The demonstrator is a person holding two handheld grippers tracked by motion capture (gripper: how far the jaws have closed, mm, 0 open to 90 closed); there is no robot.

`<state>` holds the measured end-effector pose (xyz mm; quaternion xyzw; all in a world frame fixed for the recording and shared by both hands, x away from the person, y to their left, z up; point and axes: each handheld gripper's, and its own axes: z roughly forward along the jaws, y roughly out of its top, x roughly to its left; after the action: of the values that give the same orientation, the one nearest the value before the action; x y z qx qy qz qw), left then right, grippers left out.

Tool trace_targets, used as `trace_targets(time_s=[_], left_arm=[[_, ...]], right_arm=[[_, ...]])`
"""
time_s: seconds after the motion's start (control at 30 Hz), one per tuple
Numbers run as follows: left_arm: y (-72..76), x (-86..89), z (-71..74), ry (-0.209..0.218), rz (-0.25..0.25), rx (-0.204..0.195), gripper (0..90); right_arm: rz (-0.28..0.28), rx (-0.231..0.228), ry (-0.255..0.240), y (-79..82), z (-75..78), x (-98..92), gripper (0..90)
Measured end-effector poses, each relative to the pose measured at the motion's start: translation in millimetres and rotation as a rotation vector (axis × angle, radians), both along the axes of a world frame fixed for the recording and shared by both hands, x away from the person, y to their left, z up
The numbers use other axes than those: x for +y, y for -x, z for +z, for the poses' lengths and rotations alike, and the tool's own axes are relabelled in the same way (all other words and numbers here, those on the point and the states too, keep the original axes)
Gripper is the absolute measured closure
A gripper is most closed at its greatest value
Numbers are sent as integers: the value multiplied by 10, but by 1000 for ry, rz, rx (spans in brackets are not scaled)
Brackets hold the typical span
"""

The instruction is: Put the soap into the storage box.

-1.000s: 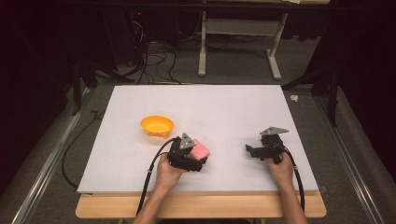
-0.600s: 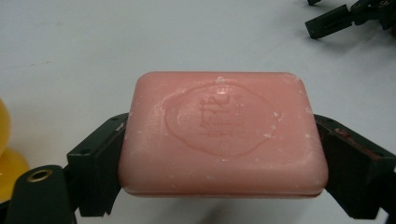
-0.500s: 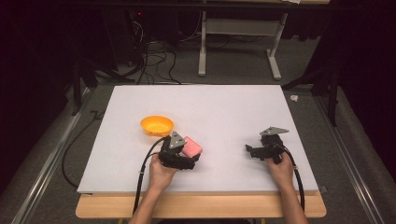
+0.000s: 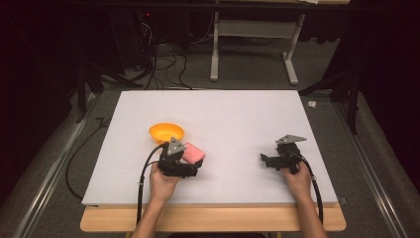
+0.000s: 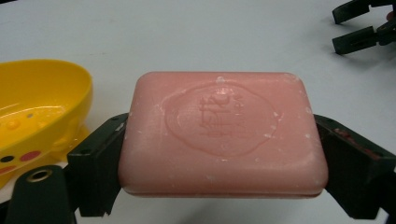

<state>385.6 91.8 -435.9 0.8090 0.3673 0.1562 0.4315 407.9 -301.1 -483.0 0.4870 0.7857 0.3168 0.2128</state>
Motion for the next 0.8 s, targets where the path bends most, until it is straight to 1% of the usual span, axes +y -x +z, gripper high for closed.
trace_targets(time_s=[0.1, 0.2, 0.33, 0.37, 0.4, 0.47, 0.6, 0.63, 0.77, 0.8], left_arm=[[-3, 40, 19, -2, 17, -7, 137], [-9, 70, 42, 4, 25, -5, 137], [-18, 99, 68, 0, 39, -10, 137], [-26, 114, 79, 3, 53, -13, 137], [-26, 114, 79, 3, 53, -13, 137], [-39, 144, 89, 11, 70, -15, 137], [-50, 168, 103, 11, 81, -15, 137], [-57, 184, 116, 5, 83, -16, 137], [-70, 211, 138, 13, 98, -17, 137], [-81, 226, 146, 7, 105, -18, 137]], right_arm=[[0, 0, 0, 0, 0, 0, 165], [0, 0, -1, 0, 0, 0, 166], [0, 0, 0, 0, 0, 0, 166], [0, 0, 0, 0, 0, 0, 165], [0, 0, 0, 0, 0, 0, 166], [0, 0, 0, 0, 0, 0, 166], [0, 0, 0, 0, 0, 0, 165], [0, 0, 0, 0, 0, 0, 166], [0, 0, 0, 0, 0, 0, 166], [0, 0, 0, 0, 0, 0, 166]])
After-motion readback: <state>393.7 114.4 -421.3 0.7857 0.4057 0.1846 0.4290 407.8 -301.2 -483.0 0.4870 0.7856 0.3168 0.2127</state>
